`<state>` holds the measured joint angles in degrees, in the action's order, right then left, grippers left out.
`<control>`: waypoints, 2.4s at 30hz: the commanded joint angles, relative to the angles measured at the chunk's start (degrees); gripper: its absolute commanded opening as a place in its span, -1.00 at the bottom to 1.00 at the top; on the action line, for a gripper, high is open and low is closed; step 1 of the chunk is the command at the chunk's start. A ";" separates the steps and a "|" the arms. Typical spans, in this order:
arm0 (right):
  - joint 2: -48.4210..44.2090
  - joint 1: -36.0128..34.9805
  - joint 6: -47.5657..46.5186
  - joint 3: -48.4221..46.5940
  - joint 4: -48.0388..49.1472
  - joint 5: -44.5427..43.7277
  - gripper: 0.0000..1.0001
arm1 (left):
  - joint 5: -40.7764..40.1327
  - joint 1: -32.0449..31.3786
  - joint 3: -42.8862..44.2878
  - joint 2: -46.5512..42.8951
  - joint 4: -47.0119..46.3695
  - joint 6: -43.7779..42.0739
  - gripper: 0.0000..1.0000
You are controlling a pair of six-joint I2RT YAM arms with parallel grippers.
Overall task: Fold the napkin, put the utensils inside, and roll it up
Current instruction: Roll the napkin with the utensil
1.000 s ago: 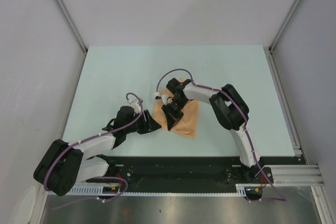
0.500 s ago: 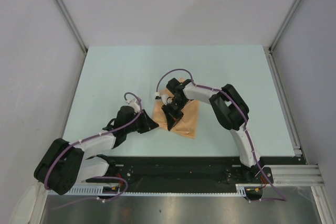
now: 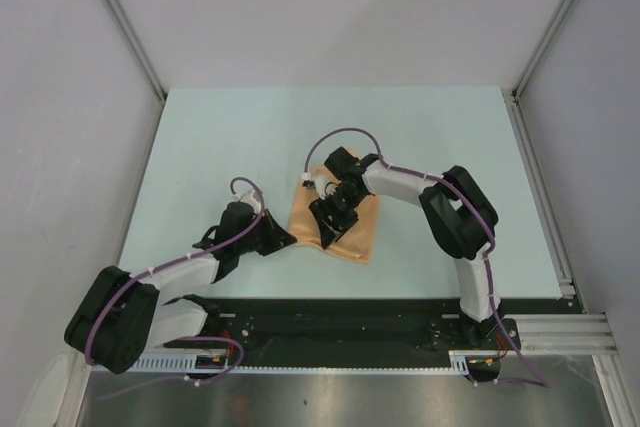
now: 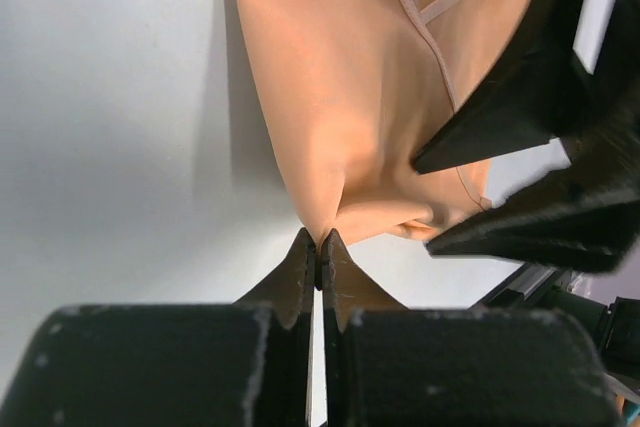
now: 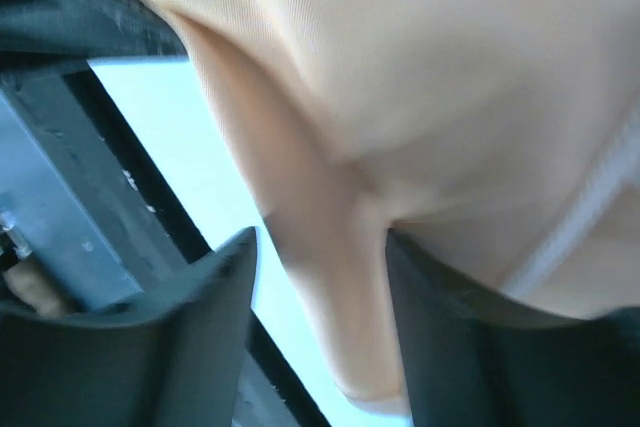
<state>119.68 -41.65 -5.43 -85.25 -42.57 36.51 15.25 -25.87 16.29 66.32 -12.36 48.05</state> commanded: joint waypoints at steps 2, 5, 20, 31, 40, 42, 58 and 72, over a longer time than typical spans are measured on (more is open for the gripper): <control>-12.07 -1.85 1.30 9.11 9.86 -8.82 0.33 | 0.48 1.52 2.51 -0.23 -0.12 0.90 -1.00; -16.30 -5.26 2.27 13.43 16.45 -15.84 0.48 | 1.28 1.79 2.87 0.12 -0.38 0.99 -0.99; -21.68 -21.71 0.60 25.13 35.97 -51.80 0.48 | 2.42 3.28 3.22 -1.37 1.20 0.55 -1.00; -19.22 -24.71 -0.90 27.33 38.52 -54.18 0.40 | 2.77 3.98 3.31 -1.90 1.90 0.11 -0.99; -14.04 -24.53 -2.13 26.37 39.93 -57.69 0.03 | 3.12 4.42 3.48 -2.52 2.08 -0.06 -0.99; -13.16 -24.01 -2.30 25.84 39.49 -56.21 -0.34 | 3.21 4.60 3.48 -2.52 1.99 -0.15 -0.99; -4.11 -15.05 4.99 1.86 5.75 -15.28 -1.00 | 1.46 9.78 4.01 -10.16 8.40 -9.72 0.29; 7.49 -3.80 8.59 -6.59 1.52 10.14 -1.00 | -0.85 9.17 0.85 -22.11 19.13 -15.36 0.39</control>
<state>124.68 -48.03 1.15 -89.45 -38.87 37.30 13.50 -16.12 18.28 46.15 4.60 35.35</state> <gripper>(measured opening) 0.020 0.693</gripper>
